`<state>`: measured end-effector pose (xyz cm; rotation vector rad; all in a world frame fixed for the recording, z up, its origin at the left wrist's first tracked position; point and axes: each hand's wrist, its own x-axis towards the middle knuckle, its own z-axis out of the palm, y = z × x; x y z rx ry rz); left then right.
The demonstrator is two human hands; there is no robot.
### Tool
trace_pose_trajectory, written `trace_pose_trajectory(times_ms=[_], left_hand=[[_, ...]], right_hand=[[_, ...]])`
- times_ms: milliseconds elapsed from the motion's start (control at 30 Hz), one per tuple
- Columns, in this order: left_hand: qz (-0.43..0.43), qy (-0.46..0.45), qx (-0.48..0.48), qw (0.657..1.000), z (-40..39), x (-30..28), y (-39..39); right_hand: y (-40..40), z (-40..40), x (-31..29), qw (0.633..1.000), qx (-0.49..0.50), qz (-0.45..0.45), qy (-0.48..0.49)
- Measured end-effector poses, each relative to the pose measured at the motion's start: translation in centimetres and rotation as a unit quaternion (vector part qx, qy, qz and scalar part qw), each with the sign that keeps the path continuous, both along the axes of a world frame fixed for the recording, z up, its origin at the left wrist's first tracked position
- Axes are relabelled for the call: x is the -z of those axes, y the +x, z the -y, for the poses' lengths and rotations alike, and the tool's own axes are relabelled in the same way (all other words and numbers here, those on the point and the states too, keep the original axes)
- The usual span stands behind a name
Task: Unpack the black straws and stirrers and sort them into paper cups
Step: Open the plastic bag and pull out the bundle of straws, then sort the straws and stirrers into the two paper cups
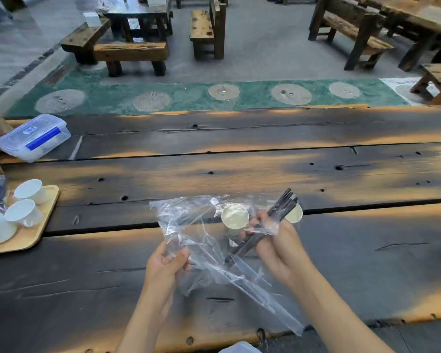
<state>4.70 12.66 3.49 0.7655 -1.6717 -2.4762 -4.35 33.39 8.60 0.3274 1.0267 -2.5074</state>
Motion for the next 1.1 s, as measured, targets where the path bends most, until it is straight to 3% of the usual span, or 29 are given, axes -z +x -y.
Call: trace_pose_trajectory(times_ms=[433,700,967,1100], left_hand=[[0.006,0.023,-0.078,0.997,5.1,2.1,1.5],[0.033,0.039,-0.217,0.975,10.0,5.3,1.8],[0.145,0.173,-0.371,0.901,14.2,11.8,2.5],[0.191,0.209,-0.384,0.879,14.7,14.3,3.0]], right_hand=[[-0.6,1.7,0.7,0.999,-0.003,0.052,-0.005],[-2.2,4.2,1.3,0.999,-0.023,0.048,-0.013],[-2.7,6.4,3.4,0.994,-0.078,0.065,0.045],[-2.7,7.5,6.3,0.973,-0.148,0.078,0.161]])
